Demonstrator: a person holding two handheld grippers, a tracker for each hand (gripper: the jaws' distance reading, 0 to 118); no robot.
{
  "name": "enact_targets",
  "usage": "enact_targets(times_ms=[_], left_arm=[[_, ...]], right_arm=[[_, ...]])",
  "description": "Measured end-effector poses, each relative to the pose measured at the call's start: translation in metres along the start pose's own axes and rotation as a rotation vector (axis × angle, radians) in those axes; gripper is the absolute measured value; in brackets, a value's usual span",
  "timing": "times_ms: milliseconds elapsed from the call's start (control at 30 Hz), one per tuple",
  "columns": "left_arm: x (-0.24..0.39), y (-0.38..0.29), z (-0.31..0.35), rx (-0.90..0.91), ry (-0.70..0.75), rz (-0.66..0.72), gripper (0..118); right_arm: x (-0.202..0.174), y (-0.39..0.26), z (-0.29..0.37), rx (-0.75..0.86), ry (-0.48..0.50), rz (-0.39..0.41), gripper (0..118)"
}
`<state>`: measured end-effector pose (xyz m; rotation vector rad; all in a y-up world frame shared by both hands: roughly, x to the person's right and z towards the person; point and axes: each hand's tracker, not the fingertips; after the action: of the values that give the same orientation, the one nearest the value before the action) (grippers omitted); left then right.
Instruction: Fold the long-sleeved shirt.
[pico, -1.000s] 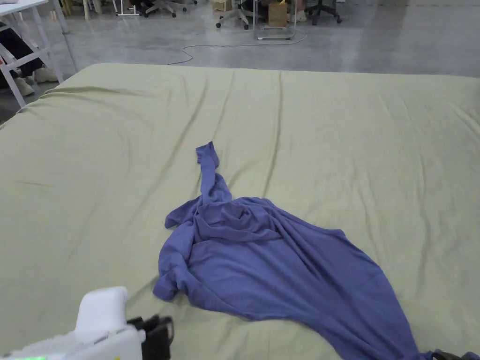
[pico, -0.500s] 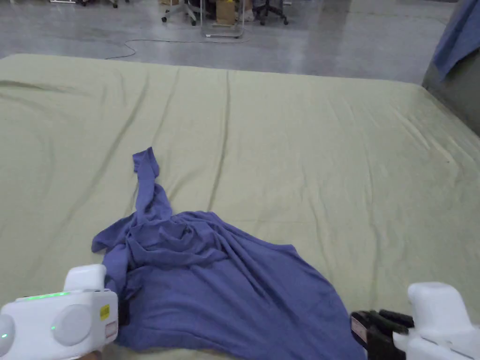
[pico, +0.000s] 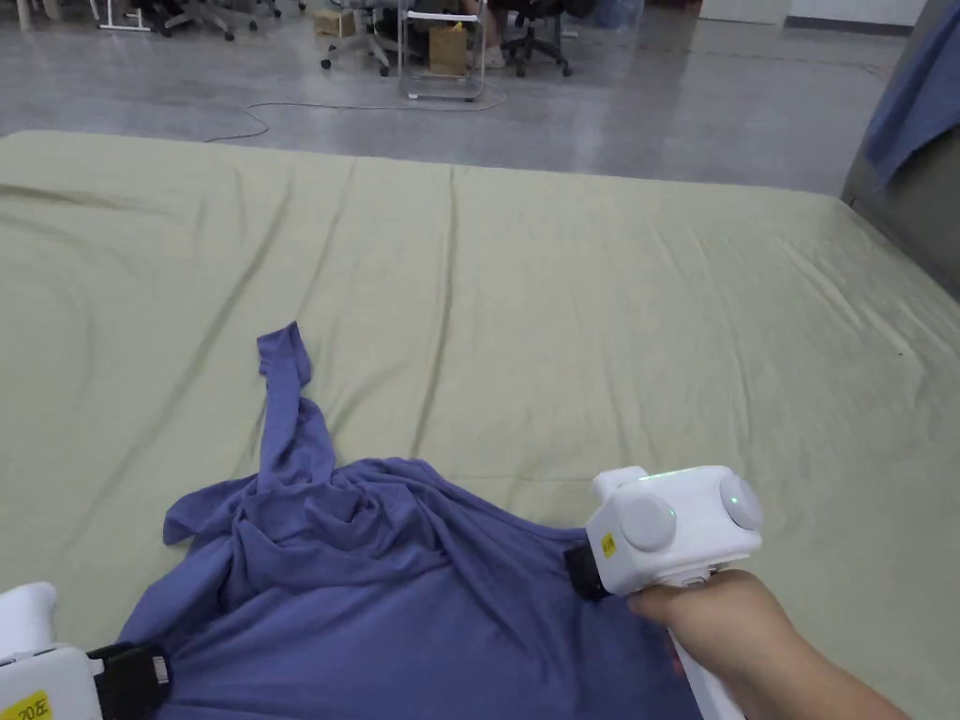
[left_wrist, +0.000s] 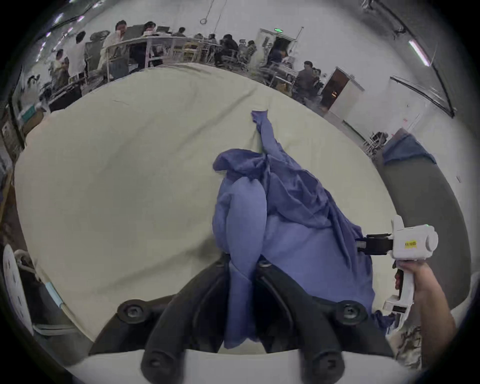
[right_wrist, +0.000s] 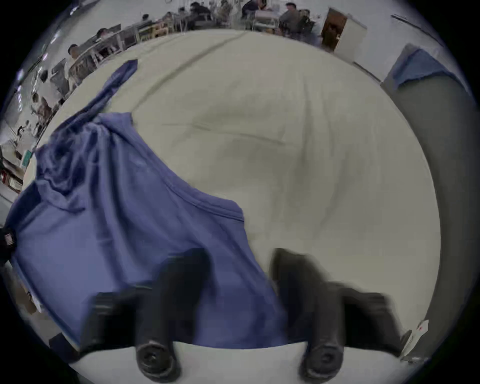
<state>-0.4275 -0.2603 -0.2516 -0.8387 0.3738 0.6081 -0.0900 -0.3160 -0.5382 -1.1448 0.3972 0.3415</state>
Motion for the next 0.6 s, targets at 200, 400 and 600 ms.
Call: enact_targets(times_ms=[200,400,600], left_arm=[[0.006,0.000,0.042,0.088,-0.123,0.130,9],[0.030,-0.001,0.135,0.268,-0.221,0.131,9],[0.057,0.036,0.225,0.525,-0.329,0.114,9]], right_arm=[[0.018,-0.034,0.113,0.232,0.269,-0.129,0],[0.034,-0.107,0.261,0.581,0.376,-0.221,0],[0.036,-0.138,0.371,0.862,0.422,-0.236,0]])
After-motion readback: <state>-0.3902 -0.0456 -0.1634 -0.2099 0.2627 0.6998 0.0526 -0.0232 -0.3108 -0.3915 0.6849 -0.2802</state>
